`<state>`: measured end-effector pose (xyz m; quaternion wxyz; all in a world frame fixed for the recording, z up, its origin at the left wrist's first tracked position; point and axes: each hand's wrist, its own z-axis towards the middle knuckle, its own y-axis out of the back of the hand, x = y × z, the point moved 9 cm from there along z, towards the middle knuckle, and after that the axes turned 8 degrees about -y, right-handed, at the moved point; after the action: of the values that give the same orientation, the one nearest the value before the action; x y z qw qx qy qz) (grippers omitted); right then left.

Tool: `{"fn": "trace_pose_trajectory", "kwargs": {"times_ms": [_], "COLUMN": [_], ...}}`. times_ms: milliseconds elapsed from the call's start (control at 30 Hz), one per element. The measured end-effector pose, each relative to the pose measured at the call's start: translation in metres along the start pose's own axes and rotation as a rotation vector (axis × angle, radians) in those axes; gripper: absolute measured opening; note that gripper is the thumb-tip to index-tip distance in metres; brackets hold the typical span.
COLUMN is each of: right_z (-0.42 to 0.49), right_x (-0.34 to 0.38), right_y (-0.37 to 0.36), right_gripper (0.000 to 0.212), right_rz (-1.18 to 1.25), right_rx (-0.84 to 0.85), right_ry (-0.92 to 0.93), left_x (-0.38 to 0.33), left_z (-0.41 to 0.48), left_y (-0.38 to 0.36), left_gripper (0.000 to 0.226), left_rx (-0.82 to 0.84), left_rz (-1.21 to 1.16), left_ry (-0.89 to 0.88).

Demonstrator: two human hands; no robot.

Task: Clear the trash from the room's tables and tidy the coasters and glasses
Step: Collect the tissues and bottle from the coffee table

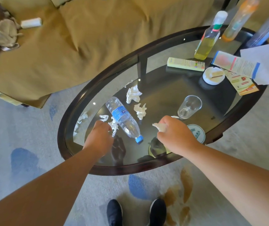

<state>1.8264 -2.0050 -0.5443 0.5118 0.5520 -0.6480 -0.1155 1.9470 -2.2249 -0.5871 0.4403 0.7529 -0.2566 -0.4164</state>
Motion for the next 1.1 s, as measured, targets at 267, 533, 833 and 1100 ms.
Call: {"fn": "trace_pose_trajectory", "kwargs": {"times_ms": [267, 533, 833, 1100], "right_z": [-0.005, -0.003, 0.02, 0.043], "right_x": [0.015, 0.056, 0.068, 0.034], "right_y": [-0.004, -0.007, -0.019, -0.046], "right_gripper": [0.023, 0.023, 0.025, 0.02], "right_rz": [-0.04, 0.019, 0.054, 0.085], "right_rx": [-0.003, 0.032, -0.001, 0.03], "right_ry": [0.001, 0.046, 0.05, 0.038], "left_x": [0.012, 0.034, 0.059, 0.06], "left_z": [-0.004, 0.007, 0.052, 0.089], "left_y": [0.012, 0.035, 0.018, -0.024], "left_gripper": [0.021, 0.011, 0.01, 0.012], "left_rx": [-0.013, -0.033, -0.009, 0.027], "left_rz": [-0.023, -0.047, 0.007, 0.083], "left_ry": [0.035, -0.006, 0.078, 0.081]}}
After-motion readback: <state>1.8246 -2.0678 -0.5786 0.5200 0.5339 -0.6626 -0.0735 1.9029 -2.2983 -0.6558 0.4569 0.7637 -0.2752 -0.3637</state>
